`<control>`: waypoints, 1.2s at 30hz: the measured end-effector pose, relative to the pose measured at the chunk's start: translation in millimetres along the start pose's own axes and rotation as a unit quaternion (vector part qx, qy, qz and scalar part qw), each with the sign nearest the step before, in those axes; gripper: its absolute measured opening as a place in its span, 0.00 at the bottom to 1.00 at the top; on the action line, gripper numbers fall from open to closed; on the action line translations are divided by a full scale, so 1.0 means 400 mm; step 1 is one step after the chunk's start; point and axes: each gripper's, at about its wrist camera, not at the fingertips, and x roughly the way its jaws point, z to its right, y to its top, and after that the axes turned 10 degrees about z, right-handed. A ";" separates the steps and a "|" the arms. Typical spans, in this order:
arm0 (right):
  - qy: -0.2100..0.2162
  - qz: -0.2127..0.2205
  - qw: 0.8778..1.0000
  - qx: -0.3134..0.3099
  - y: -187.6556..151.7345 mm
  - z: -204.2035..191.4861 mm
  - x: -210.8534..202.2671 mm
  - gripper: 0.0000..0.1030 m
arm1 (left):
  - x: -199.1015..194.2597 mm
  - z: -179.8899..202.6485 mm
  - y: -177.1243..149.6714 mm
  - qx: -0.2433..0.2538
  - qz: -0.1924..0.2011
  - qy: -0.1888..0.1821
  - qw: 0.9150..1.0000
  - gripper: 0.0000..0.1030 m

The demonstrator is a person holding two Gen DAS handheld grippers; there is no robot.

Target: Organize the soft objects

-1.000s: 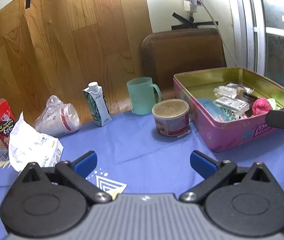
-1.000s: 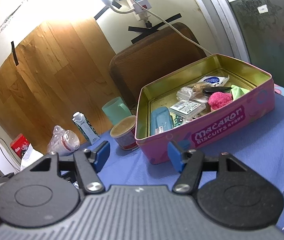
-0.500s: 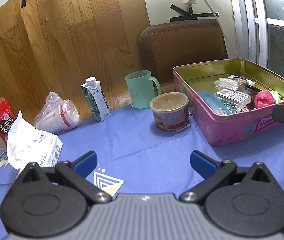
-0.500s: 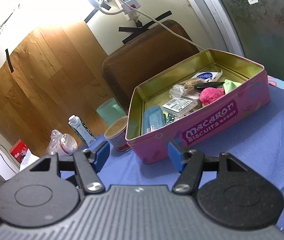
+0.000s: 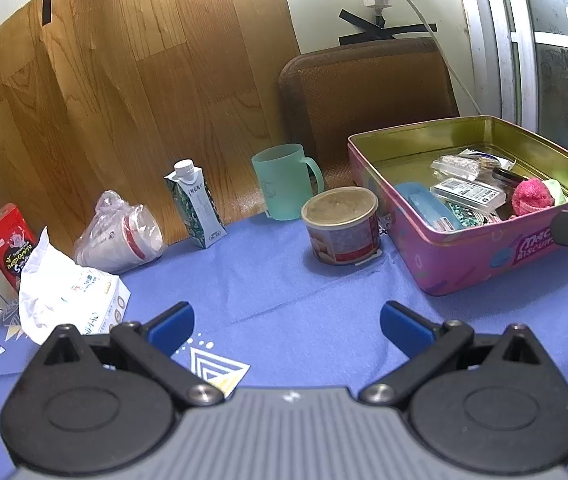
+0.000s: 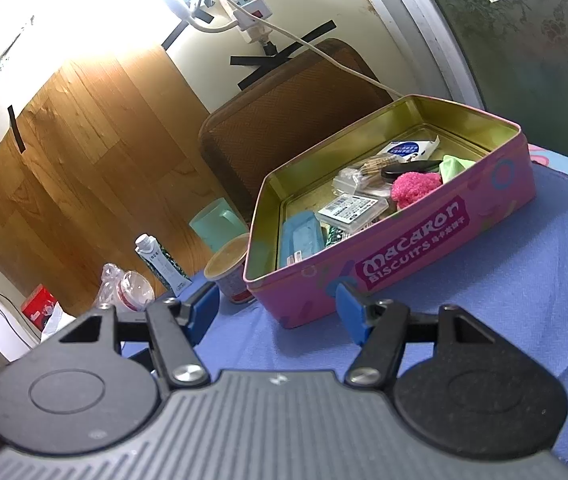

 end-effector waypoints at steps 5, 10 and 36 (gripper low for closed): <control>-0.001 0.001 1.000 0.000 -0.002 -0.002 -0.002 0.65 | -0.002 -0.003 0.000 0.001 0.002 0.001 1.000 1.00; -0.001 0.004 1.000 -0.001 -0.002 -0.005 -0.005 0.65 | -0.009 -0.003 0.002 0.002 0.004 0.000 1.000 1.00; 0.007 0.005 1.000 -0.005 0.001 -0.011 -0.011 0.65 | -0.028 0.001 0.001 0.007 0.006 -0.005 1.000 1.00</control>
